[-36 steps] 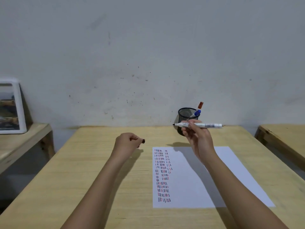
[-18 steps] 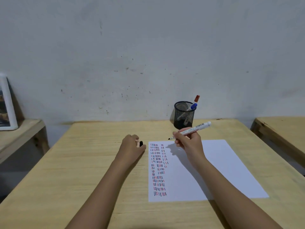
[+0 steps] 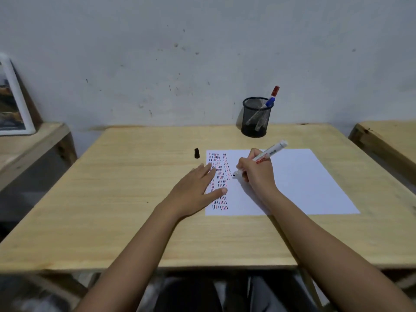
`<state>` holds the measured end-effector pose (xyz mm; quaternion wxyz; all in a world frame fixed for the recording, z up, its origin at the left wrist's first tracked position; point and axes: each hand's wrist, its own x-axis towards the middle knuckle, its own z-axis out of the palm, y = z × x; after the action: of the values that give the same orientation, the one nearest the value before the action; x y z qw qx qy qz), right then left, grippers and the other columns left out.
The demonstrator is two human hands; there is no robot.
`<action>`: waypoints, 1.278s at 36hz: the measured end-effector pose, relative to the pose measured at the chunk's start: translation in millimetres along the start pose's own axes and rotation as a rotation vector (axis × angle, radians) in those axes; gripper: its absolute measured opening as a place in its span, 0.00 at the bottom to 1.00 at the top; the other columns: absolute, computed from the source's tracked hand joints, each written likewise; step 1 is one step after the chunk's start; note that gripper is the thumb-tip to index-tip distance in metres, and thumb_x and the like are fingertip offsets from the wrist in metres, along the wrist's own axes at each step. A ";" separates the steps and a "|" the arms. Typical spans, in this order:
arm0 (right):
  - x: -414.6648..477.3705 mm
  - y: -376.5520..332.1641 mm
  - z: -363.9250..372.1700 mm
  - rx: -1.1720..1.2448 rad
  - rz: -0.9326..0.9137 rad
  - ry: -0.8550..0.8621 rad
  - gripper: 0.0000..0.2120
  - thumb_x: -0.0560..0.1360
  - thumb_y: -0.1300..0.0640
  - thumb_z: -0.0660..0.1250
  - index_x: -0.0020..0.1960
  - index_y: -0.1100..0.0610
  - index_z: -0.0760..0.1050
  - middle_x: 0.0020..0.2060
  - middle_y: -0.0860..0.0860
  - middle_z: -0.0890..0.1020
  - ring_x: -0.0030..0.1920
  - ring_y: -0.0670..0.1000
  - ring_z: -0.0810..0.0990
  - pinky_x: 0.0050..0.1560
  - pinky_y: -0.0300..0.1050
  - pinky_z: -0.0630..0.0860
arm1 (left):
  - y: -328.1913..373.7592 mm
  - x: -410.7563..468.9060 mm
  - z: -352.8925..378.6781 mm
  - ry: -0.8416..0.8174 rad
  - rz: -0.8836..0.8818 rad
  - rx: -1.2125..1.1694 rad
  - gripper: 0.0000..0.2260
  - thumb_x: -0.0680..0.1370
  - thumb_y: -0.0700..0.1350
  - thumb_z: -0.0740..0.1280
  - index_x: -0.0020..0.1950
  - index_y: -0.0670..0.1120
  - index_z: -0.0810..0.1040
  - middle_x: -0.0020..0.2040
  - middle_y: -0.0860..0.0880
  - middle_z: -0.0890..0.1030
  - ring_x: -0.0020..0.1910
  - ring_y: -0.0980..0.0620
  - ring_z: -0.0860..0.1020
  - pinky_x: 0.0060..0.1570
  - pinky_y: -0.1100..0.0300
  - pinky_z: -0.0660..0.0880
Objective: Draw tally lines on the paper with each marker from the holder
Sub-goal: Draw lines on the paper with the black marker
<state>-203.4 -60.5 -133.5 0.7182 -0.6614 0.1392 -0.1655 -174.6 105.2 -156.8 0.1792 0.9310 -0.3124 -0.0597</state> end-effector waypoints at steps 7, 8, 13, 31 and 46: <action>1.4 1.6 1.7 -0.025 -0.029 -0.028 0.11 0.68 0.72 0.61 0.34 0.59 0.64 0.21 0.53 0.64 0.17 0.43 0.62 0.18 0.32 0.62 | 1.0 -1.2 1.0 0.002 -0.005 0.030 0.33 0.78 0.62 0.54 0.78 0.48 0.51 0.79 0.51 0.48 0.78 0.53 0.46 0.75 0.59 0.45; 1.7 2.5 1.4 -0.023 -0.031 -0.031 0.12 0.69 0.72 0.61 0.33 0.59 0.63 0.19 0.51 0.64 0.17 0.43 0.62 0.19 0.32 0.62 | 0.6 -0.7 1.3 -0.005 -0.007 0.032 0.33 0.78 0.63 0.53 0.78 0.48 0.50 0.79 0.51 0.48 0.78 0.54 0.46 0.75 0.59 0.45; 3.9 5.2 2.3 -0.027 -0.033 -0.047 0.15 0.69 0.71 0.61 0.32 0.57 0.60 0.16 0.45 0.63 0.17 0.43 0.63 0.20 0.31 0.62 | 1.0 -1.2 0.3 -0.011 -0.012 0.029 0.33 0.77 0.63 0.53 0.78 0.49 0.50 0.79 0.52 0.48 0.78 0.54 0.45 0.74 0.59 0.45; 4.7 6.0 2.7 -0.104 -0.067 -0.057 0.16 0.69 0.72 0.62 0.31 0.57 0.59 0.25 0.54 0.63 0.18 0.41 0.64 0.20 0.31 0.64 | 1.5 -2.3 -0.1 -0.014 -0.025 0.016 0.33 0.77 0.64 0.53 0.77 0.50 0.50 0.79 0.53 0.48 0.78 0.55 0.45 0.74 0.57 0.47; 15.8 2.0 -15.8 0.334 0.045 -0.002 0.15 0.69 0.68 0.70 0.32 0.56 0.68 0.24 0.52 0.73 0.23 0.44 0.70 0.23 0.32 0.67 | -4.9 10.1 -9.4 0.430 -0.114 -0.324 0.28 0.74 0.51 0.68 0.72 0.46 0.64 0.70 0.50 0.64 0.67 0.57 0.60 0.66 0.63 0.62</action>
<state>-195.6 -81.3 -136.6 0.8218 -0.5297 0.1239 -0.1696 -161.7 105.6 -149.9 0.3842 0.8976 -0.2005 0.0803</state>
